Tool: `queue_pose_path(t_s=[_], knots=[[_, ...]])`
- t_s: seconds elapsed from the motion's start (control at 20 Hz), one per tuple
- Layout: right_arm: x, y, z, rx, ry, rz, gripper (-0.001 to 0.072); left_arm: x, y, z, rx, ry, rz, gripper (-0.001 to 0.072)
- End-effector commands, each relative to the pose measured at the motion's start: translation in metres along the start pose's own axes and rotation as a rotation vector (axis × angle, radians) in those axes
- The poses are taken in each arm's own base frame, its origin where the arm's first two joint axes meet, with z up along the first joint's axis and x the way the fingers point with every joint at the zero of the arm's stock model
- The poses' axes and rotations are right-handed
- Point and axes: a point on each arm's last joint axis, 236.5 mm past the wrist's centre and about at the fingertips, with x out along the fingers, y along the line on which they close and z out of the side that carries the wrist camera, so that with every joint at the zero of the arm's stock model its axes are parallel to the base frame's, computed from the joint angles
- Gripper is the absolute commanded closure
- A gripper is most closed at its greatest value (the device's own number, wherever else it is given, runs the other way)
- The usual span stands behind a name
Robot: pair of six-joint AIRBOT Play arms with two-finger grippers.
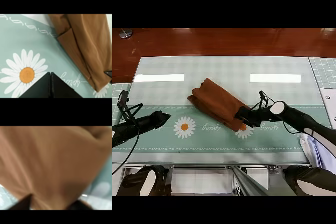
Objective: Fold the shirts.
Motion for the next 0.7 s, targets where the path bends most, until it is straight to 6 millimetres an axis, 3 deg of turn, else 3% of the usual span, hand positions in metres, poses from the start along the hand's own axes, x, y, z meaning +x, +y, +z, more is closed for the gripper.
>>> queue_pose_path(t_s=[0.0,0.05,0.2,0.3,0.45,0.65], knots=[[0.007,0.027,0.015,-0.086,0.013,0.041,0.0544,0.0,0.0,0.0,0.001,0.0,0.001,0.069],[0.003,0.042,0.023,-0.161,-0.001,0.064,0.0687,0.0,0.0,0.0,0.001,0.0,0.0,0.069],[-0.026,0.094,0.05,-0.342,-0.059,0.095,0.0687,0.0,0.0,0.0,0.001,0.0,0.001,0.069],[-0.06,0.13,0.067,-0.469,-0.1,0.071,0.0687,0.0,0.0,0.0,0.001,0.0,0.001,0.069],[-0.129,0.167,0.091,-0.635,-0.185,-0.039,0.0687,0.0,0.0,0.0,0.005,0.0,0.001,0.069],[-0.228,0.191,0.114,-0.687,-0.302,-0.092,0.0687,0.0,0.0,0.0,0.005,0.0,0.001,0.069]])
